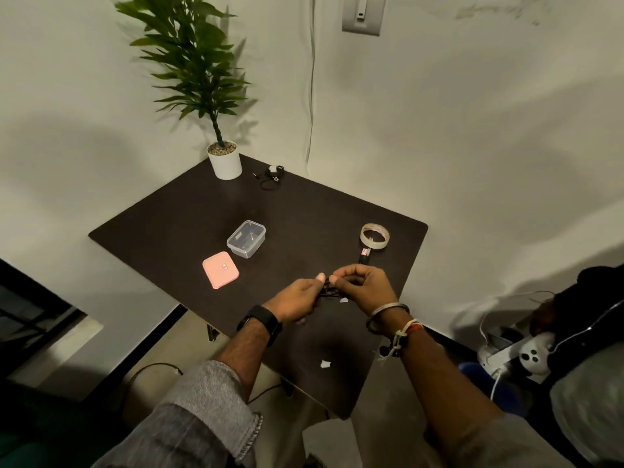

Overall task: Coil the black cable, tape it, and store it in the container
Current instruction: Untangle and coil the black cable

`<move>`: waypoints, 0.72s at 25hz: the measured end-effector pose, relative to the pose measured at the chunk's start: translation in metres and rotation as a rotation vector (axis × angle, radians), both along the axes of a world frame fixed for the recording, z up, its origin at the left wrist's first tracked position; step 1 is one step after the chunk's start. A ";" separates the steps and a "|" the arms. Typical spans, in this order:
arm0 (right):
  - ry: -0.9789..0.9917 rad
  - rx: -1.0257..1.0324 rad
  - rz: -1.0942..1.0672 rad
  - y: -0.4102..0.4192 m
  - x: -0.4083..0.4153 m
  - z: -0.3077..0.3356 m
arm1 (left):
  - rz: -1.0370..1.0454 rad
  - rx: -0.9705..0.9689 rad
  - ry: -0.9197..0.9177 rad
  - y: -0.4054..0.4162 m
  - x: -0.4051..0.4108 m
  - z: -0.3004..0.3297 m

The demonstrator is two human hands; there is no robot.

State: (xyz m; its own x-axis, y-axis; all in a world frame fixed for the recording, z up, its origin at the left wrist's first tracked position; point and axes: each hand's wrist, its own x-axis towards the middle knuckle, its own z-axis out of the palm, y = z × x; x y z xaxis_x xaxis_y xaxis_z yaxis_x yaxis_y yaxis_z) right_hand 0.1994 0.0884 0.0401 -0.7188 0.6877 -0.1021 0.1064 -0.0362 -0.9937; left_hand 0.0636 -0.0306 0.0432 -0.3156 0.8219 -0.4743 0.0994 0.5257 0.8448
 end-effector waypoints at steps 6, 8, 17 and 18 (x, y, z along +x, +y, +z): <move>-0.035 0.052 0.010 0.006 0.013 -0.015 | -0.051 -0.130 0.011 0.009 0.006 -0.003; -0.036 0.048 -0.016 0.006 0.014 -0.020 | -0.073 -0.168 -0.034 0.013 0.005 -0.006; -0.037 0.033 -0.179 0.018 -0.017 -0.029 | -0.237 -0.172 -0.070 0.048 -0.042 -0.017; -0.048 0.020 -0.201 0.021 -0.023 -0.030 | -0.290 -0.188 -0.036 0.054 -0.048 -0.018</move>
State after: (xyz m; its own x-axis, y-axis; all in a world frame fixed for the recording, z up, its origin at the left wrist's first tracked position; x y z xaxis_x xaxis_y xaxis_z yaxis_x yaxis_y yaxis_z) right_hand 0.1768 0.1089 0.0097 -0.5615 0.8190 -0.1180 0.1462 -0.0422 -0.9884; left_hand 0.0158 0.0233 0.0255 -0.0618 0.7718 -0.6329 0.2392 0.6270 0.7414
